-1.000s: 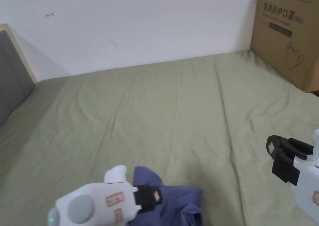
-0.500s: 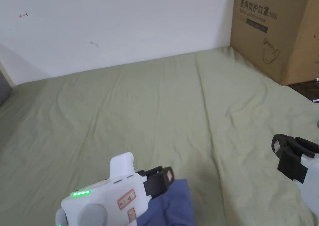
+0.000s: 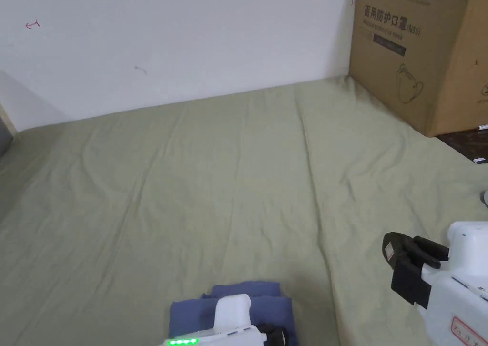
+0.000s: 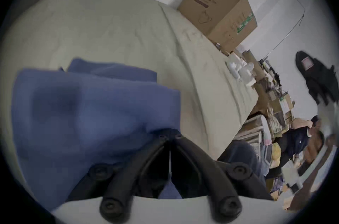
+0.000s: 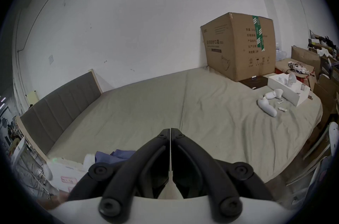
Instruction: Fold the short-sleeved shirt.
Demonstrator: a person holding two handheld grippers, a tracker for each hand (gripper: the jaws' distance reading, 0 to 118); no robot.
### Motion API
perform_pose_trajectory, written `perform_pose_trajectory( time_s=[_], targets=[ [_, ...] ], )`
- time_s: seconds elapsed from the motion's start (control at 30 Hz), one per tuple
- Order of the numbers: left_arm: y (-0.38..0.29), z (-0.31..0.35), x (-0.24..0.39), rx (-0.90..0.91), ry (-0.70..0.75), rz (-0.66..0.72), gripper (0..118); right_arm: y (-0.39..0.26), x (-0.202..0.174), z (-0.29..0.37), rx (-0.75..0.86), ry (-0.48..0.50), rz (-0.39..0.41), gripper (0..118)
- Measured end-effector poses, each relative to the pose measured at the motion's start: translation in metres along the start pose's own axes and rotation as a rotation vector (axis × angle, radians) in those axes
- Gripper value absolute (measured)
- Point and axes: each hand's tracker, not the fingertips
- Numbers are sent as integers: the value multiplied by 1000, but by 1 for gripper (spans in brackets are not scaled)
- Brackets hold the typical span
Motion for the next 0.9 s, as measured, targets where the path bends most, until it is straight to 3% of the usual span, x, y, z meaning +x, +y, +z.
perform_pose_trajectory(
  time_s=[0.13, 0.23, 0.33, 0.5, 0.6, 0.63, 0.73, 0.77, 0.9],
  targets=[
    [18, 52, -6, 133, -16, -1, 2, -7, -17, -13, -76, 87, 22, 0],
    [24, 99, -30, 249, -35, 75, 2, -19, -39, -35, -191, 180, 74, 0],
    [23, 136, -60, 314, -11, 163, 2, -34, -54, -58, -335, 281, 63, 0],
    [4, 161, -106, 306, 130, 242, 2, -84, -81, -130, -647, 295, 82, 0],
    [-10, 157, -132, 229, 60, 326, 5, -106, -90, -154, -725, 231, 193, 0],
    [-14, 153, -141, 218, 11, 347, 23, -105, -91, -157, -702, 246, 186, 0],
    [-20, 130, -166, 160, -112, 531, 114, -92, -84, -162, -765, 265, 119, 0],
    [-21, 120, -171, 138, -154, 575, 117, -91, -81, -163, -767, 276, 119, 0],
    [-24, 75, -183, 86, -335, 711, 110, -96, -65, -164, -760, 341, 51, 0]
  ],
)
